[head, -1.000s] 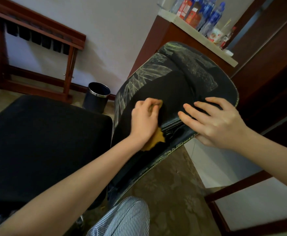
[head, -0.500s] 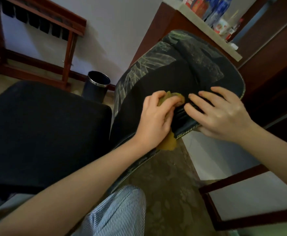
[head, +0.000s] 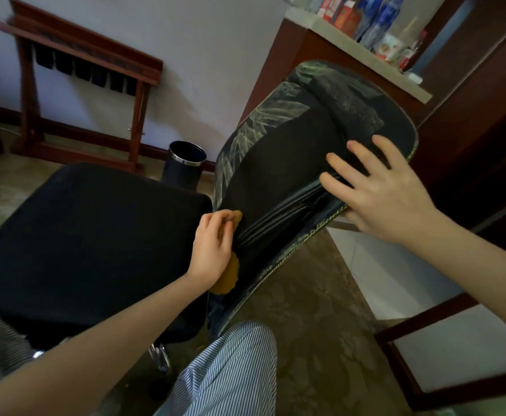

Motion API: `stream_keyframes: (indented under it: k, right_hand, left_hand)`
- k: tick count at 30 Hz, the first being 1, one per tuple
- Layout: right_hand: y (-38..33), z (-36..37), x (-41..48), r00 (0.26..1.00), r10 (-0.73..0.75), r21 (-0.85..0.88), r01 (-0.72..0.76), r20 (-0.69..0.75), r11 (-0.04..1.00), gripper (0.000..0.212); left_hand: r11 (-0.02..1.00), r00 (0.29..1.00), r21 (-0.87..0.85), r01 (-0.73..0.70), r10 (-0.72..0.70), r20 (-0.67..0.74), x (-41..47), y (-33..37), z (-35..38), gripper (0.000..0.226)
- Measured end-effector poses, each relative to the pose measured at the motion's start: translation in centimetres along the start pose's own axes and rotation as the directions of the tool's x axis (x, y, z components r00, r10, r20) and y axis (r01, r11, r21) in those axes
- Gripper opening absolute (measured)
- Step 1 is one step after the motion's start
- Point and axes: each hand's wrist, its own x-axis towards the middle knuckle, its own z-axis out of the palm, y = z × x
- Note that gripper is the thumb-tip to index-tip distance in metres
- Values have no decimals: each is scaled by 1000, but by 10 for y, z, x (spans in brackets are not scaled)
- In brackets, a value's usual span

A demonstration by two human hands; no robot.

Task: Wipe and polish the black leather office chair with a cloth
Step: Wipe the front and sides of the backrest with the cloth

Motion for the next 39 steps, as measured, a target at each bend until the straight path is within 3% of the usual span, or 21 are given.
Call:
stream_keyframes:
  k: [2, 5, 8, 9, 11, 13, 14, 16, 24, 32, 39]
  right_hand:
    - [-10, -10, -6, 999, 48, 45, -49, 20, 998, 69]
    - [-26, -23, -21, 985, 172, 119, -168, -19, 978, 63]
    - [-44, -32, -35, 888, 451, 327, -402, -87, 855, 54]
    - [-50, -33, -38, 819, 569, 431, -489, -72, 758, 54]
    - [-62, -33, -40, 637, 770, 640, -612, 51, 465, 58]
    - [-71, -30, -37, 485, 841, 768, -625, 240, 141, 68]
    - [-74, -28, -34, 453, 834, 780, -625, 314, 45, 72]
    - [-77, -24, -28, 458, 809, 781, -625, 369, -2, 75]
    - [-85, -13, -19, 470, 774, 898, -327, 424, -294, 75]
    - [-85, -10, -20, 462, 758, 888, -262, 460, -379, 76]
    - [-86, -15, -20, 423, 764, 874, -229, 487, -429, 65]
  left_hand:
    - [999, 1000, -30, -14, 14, 6, 1, 13, -4, 20]
    - [982, 987, -103, -161, 161, -8, 6, 51, -4, 19]
    - [910, 924, -175, -377, 381, -9, 17, 101, -2, 26]
    - [882, 899, -192, -430, 437, -3, 22, 118, -1, 27]
    - [842, 858, -206, -499, 513, 20, 33, 149, 4, 26]
    - [821, 827, -183, -540, 558, 67, 43, 173, 11, 25]
    - [813, 812, -162, -560, 577, 91, 45, 181, 16, 24]
    - [796, 791, -138, -589, 603, 105, 47, 186, 24, 23]
    - [748, 746, -20, -664, 664, 49, 25, 152, 29, 22]
    - [830, 829, 5, -558, 558, 38, -12, 86, 26, 21]
    - [908, 915, 170, -383, 348, 206, -37, 41, 9, 26]
